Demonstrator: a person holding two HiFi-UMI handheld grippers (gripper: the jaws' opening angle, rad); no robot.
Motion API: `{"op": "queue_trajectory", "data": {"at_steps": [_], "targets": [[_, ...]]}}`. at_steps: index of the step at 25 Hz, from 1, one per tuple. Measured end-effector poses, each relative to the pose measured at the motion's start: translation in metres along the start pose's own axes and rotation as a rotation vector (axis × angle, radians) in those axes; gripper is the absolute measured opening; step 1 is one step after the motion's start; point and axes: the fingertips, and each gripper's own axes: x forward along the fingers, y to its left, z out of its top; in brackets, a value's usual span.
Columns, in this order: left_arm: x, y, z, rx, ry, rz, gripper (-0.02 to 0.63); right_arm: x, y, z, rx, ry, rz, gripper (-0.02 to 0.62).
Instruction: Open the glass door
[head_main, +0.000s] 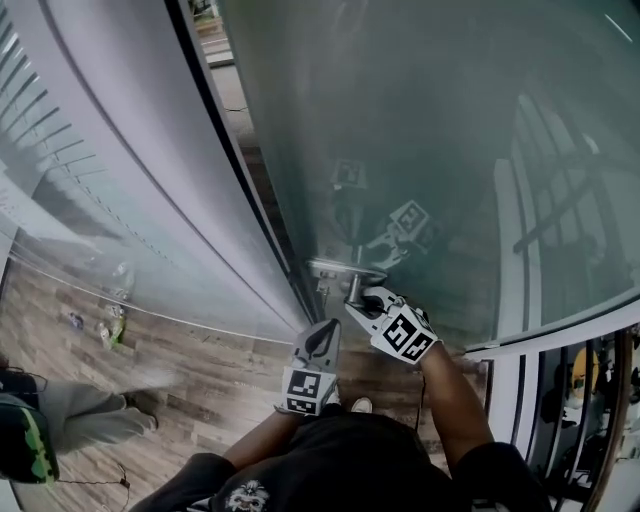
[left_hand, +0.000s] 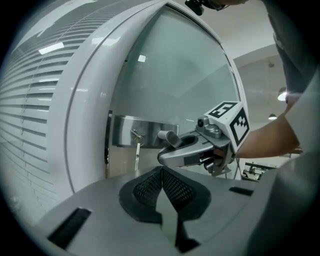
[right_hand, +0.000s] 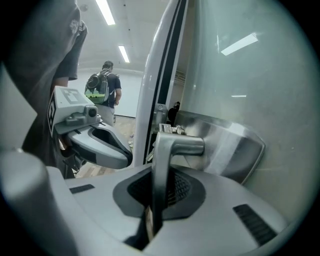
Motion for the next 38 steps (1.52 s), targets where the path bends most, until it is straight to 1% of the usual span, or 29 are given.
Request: {"op": "queue_trajectory", "data": {"at_steps": [2,6,9,12,15,19,23,26,28,31,33,38], "targets": [[0.018,0.004,0.002,0.004,-0.004,-0.007,0.006,0.010,-0.021,-0.007,0.010,0.008,-0.003,0.018],[0.041,0.008,0.005,0.013,-0.013,-0.048,0.006,0.026,-0.054,-0.016,0.038,0.007,-0.021,0.018],[0.053,-0.002,0.010,0.013,-0.007,-0.069,0.006,0.020,-0.078,-0.020,0.059,0.008,-0.042,0.018],[0.058,-0.015,0.019,-0.011,0.018,-0.089,0.006,0.013,-0.098,-0.022,0.071,0.025,-0.058,0.018],[0.072,-0.008,0.022,-0.002,0.003,-0.090,0.006,0.022,-0.124,-0.022,0.084,0.037,-0.072,0.018],[0.103,0.002,0.034,-0.002,-0.012,-0.087,0.006,0.039,-0.171,-0.033,0.105,0.062,-0.111,0.018],[0.136,0.009,0.043,-0.009,-0.009,-0.057,0.006,0.044,-0.213,-0.038,0.113,0.086,-0.155,0.018],[0.172,0.012,0.053,-0.007,-0.005,-0.024,0.006,0.042,-0.253,-0.044,0.115,0.099,-0.183,0.018],[0.204,0.021,0.060,-0.008,-0.002,-0.001,0.006,0.046,-0.287,-0.050,0.131,0.105,-0.203,0.018],[0.246,0.047,0.071,-0.013,0.000,0.044,0.006,0.066,-0.335,-0.059,0.156,0.105,-0.221,0.017],[0.265,0.059,0.075,-0.021,0.020,0.071,0.006,0.076,-0.360,-0.062,0.164,0.110,-0.235,0.017],[0.324,0.067,0.083,-0.019,0.043,0.135,0.006,0.076,-0.428,-0.086,0.203,0.136,-0.286,0.017]]}}
